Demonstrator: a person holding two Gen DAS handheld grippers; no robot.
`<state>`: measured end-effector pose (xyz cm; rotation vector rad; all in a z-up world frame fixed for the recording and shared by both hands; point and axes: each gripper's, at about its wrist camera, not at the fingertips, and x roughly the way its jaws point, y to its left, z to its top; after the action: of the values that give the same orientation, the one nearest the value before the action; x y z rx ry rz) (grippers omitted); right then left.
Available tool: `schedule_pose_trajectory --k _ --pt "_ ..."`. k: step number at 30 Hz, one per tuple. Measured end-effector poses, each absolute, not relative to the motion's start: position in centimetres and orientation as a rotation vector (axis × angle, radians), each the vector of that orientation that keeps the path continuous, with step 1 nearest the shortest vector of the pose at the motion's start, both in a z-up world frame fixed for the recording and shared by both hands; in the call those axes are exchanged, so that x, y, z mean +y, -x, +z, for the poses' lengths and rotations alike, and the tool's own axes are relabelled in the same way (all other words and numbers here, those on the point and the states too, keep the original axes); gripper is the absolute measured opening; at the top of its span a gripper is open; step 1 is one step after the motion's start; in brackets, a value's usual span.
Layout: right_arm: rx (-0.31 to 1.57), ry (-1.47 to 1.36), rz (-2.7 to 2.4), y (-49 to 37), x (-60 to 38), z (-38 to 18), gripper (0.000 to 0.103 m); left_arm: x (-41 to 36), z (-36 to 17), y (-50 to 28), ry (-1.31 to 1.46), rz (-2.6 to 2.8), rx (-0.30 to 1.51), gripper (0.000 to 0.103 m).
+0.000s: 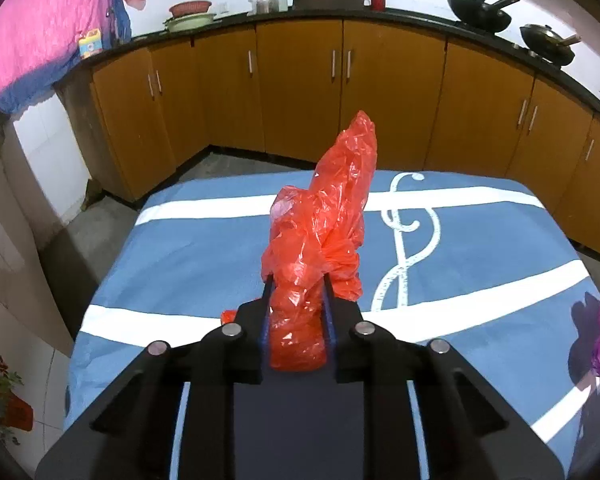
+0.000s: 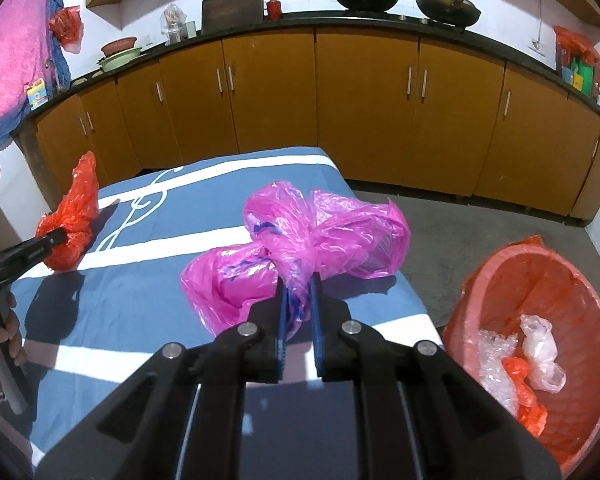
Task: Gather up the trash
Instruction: 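Grasp the purple bag with the right gripper while the left gripper grasps the last red bag, then carry both bags over the wastebasket and open both grippers to drop them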
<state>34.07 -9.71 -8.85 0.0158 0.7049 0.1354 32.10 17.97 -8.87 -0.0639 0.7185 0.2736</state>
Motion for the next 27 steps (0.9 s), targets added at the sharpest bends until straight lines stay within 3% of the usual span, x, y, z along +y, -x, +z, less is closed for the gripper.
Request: schedule_pose_trajectory --k 27 --pt "0.522 -0.052 0.123 -25.1 -18.0 -0.9 0.012 6.4 0.4 -26.0 -0.018 0.039 0.566 0.018"
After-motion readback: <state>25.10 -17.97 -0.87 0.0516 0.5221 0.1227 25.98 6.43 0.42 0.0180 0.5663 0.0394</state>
